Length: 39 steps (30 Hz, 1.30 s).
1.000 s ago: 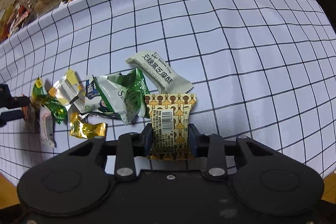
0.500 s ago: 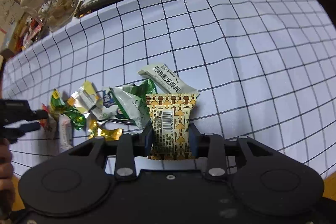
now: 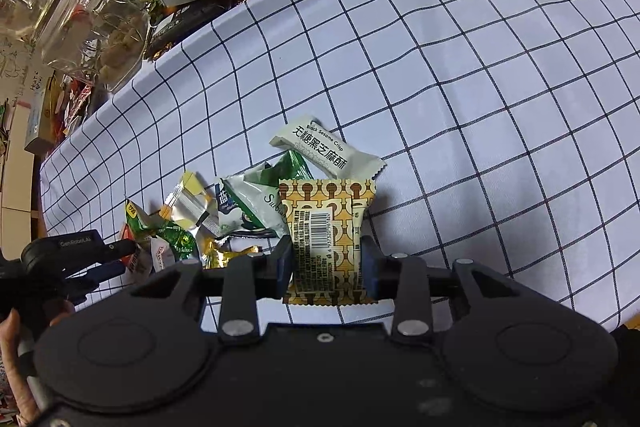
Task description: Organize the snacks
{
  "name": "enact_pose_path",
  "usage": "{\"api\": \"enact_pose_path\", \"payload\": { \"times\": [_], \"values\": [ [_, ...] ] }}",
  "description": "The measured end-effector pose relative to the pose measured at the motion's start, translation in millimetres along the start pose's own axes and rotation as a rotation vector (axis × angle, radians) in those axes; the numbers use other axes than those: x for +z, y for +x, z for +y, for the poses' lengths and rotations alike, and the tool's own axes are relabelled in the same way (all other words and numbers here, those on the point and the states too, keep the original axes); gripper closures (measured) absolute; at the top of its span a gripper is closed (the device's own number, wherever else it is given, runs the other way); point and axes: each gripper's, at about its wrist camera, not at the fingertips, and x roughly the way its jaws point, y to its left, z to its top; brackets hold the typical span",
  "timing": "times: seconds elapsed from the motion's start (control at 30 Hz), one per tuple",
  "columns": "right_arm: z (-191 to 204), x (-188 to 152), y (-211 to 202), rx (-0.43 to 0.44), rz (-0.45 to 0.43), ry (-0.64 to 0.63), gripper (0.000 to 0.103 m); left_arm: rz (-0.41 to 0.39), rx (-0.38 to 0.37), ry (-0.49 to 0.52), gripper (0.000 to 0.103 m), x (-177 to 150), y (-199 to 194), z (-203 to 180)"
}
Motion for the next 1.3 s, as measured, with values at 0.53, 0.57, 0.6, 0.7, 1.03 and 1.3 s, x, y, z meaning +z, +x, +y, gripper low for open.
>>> {"api": "enact_pose_path", "payload": {
  "times": [0.53, 0.57, 0.6, 0.7, 1.03, 1.3],
  "values": [
    [22.0, -15.1, 0.3, -0.121, -0.079, -0.179, 0.065, 0.002, -0.057, -0.047, 0.059, 5.2, -0.3, 8.3],
    [23.7, -15.1, 0.5, -0.118, -0.078, -0.183, 0.065, 0.003, -0.051, -0.046, 0.059, 5.1, 1.3, 5.9],
    [24.3, -14.9, 0.8, -0.116, -0.076, -0.187, 0.065, -0.001, -0.031, -0.041, 0.059, 4.5, 2.3, 3.0],
    [27.0, -17.4, -0.1, -0.109, -0.079, -0.2, 0.065, -0.018, 0.013, -0.031, 0.059, 4.7, 5.2, -5.0],
    [32.2, -23.7, -2.9, -0.104, -0.087, -0.239, 0.065, -0.03, 0.092, -0.034, 0.05, 7.5, 15.7, -17.0],
    [29.0, -22.9, -7.8, -0.098, -0.098, -0.235, 0.065, -0.038, 0.102, -0.079, 0.042, 7.0, 20.1, -10.3]
  ]
}}
